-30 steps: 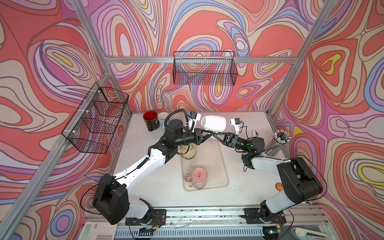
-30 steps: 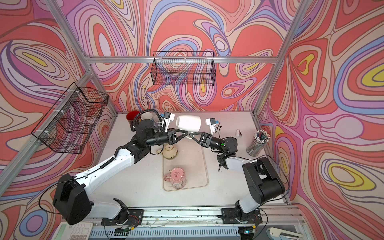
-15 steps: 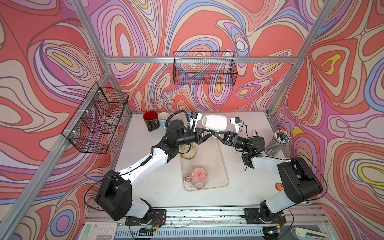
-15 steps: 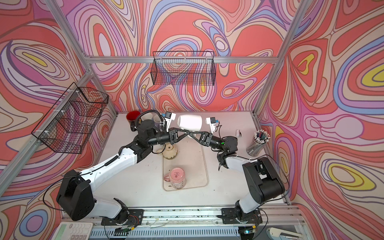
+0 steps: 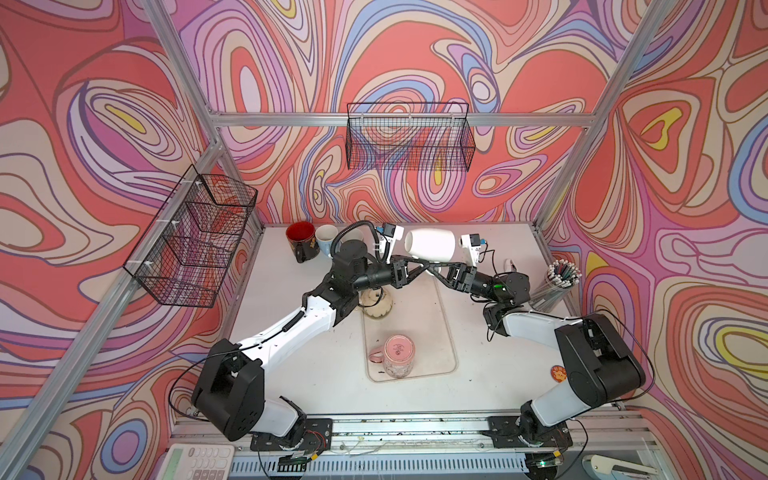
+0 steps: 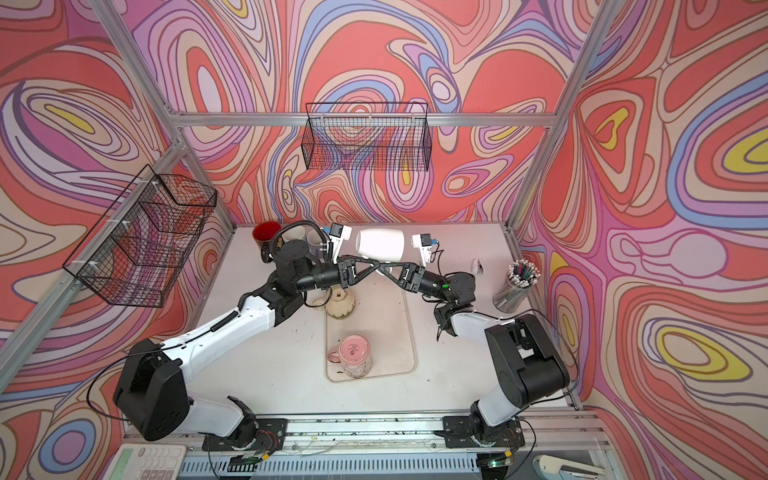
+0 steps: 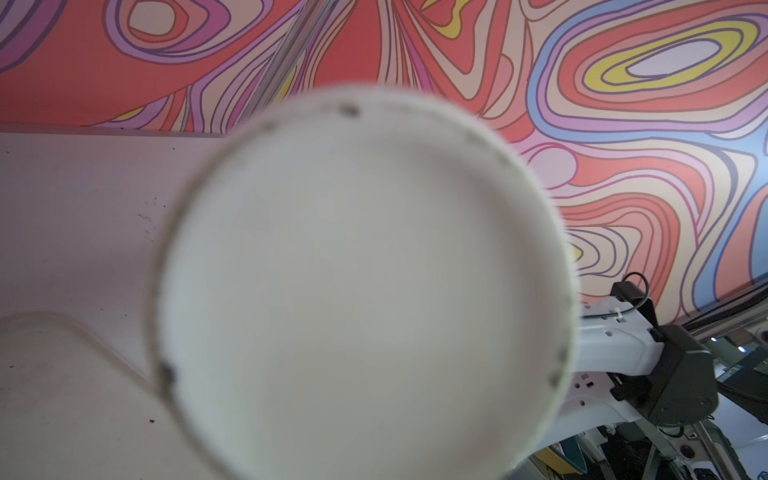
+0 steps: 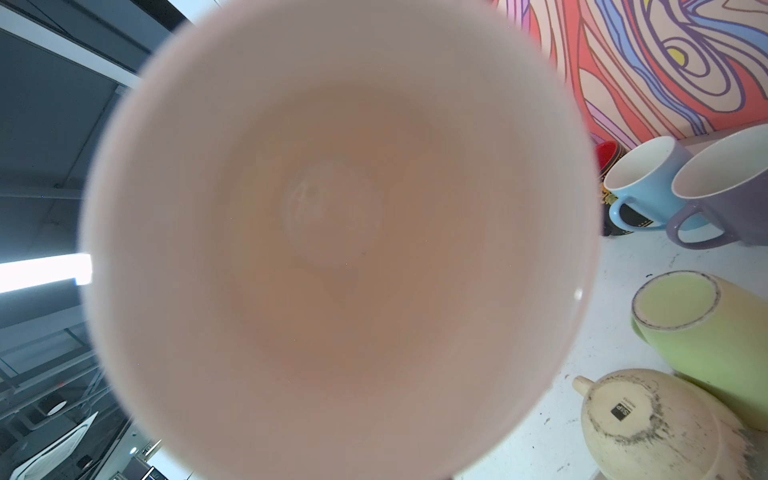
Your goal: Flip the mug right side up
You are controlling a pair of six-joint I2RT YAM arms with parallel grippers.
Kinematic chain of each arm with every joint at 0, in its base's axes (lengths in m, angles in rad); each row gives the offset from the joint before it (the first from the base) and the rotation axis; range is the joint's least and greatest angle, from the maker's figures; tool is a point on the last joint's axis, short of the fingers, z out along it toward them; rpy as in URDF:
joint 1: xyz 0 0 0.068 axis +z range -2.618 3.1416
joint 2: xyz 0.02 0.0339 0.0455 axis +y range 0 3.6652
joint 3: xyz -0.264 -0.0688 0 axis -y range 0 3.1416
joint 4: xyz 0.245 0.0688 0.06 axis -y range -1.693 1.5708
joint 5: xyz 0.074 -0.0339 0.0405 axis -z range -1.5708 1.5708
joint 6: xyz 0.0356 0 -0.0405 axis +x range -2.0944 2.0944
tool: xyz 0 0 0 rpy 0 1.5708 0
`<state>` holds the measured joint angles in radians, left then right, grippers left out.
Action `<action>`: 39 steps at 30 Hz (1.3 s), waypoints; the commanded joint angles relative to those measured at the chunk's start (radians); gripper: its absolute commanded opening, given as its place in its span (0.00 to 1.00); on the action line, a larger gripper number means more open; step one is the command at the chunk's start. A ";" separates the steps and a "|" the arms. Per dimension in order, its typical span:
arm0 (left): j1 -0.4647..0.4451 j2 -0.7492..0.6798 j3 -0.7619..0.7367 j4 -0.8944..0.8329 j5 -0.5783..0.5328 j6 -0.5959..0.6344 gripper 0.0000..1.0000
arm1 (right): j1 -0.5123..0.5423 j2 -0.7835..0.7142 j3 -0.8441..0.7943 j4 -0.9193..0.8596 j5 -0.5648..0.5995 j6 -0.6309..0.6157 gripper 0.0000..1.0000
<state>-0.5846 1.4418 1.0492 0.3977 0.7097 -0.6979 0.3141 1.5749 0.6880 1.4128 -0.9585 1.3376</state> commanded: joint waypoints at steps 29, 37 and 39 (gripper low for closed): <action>0.005 -0.228 0.164 -0.835 -0.565 0.340 1.00 | -0.025 -0.010 0.391 -1.433 0.335 -0.730 0.00; 0.005 -0.339 0.203 -1.002 -0.672 0.458 1.00 | -0.015 0.105 0.604 -1.700 0.434 -0.865 0.00; 0.005 -0.368 0.193 -1.040 -0.704 0.484 1.00 | -0.004 0.137 0.662 -1.757 0.464 -0.892 0.00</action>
<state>-0.5823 1.1130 1.2205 -0.5335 0.0845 -0.2909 0.2996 1.7035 1.2678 -0.2749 -0.5442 0.5343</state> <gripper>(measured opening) 0.999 0.139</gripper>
